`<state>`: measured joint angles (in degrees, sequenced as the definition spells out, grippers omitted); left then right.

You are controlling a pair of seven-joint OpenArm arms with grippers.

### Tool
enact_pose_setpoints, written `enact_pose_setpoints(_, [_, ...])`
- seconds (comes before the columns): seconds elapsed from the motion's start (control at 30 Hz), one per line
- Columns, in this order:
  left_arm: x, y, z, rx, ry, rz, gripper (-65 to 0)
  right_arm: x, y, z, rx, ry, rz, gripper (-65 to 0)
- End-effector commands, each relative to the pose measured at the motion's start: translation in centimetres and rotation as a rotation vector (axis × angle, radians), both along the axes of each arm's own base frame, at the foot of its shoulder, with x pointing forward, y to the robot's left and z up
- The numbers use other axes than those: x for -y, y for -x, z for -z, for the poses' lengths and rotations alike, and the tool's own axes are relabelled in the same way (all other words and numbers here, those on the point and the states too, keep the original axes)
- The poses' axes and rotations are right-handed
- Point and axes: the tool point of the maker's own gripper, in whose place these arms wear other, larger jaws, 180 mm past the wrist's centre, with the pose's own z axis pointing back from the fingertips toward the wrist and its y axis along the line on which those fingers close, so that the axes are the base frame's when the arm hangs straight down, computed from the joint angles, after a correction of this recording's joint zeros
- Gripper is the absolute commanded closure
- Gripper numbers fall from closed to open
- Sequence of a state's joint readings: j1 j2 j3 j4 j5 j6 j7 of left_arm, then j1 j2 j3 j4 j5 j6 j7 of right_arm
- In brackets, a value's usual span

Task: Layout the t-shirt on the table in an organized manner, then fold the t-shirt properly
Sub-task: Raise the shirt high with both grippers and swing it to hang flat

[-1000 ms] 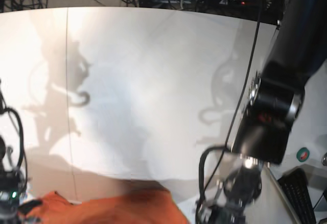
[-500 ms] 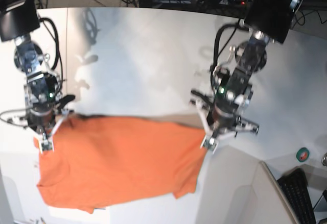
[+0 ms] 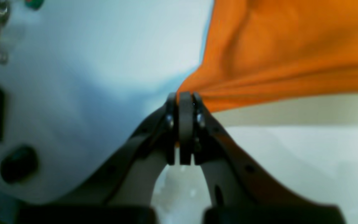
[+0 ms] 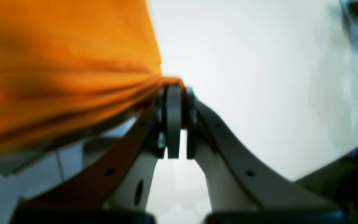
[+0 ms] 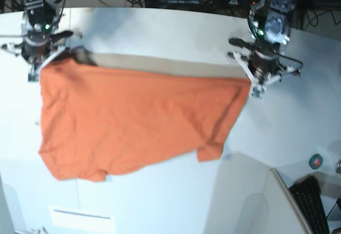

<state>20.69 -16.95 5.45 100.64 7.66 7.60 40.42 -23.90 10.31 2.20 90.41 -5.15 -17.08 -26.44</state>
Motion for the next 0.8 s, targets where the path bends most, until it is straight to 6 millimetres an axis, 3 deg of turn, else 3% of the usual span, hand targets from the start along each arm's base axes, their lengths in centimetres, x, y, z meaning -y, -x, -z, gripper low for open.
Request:
enact_pose_setpoints(0.0, [0.7, 0.3, -0.6, 0.021, 0.005, 0.025, 0.0, -0.2, 0.3, -0.6, 0.028, 0.008, -0.009, 0.0])
enact_pose_setpoints(0.17, [2.2, 5.4, 0.3, -0.059, 0.037, 0.049, 0.0, -2.7, 5.5, 0.5, -0.018, -0.047, 0.007, 0.0])
enact_pose_setpoints(0.33, [0.8, 9.0, 0.4, -0.043, 0.035, 0.000, 0.0, -4.2, 8.3, -0.7, -0.006, -0.069, -0.002, 0.0])
enact_pose_setpoints(0.43, [0.5, 9.2, -0.2, -0.007, 0.034, 0.007, 0.0, -4.5, 7.1, -2.8, 0.056, -0.073, -0.013, 0.0])
enact_pose_setpoints(0.57, [-0.1, 7.5, -2.2, 0.070, 0.031, -0.003, 0.0, -4.5, 4.5, -6.5, 0.174, -0.067, -0.024, 0.0])
enact_pose_setpoints(0.67, [-0.3, 4.8, -4.7, 0.172, 0.030, -0.012, 0.0, -4.6, 1.9, -9.3, 0.276, -0.064, -0.038, 0.0])
enact_pose_setpoints(0.77, [-1.2, 1.9, -6.7, 0.276, 0.039, -0.081, 0.0, -4.6, -0.5, -10.7, 0.347, -0.061, -0.041, 0.0])
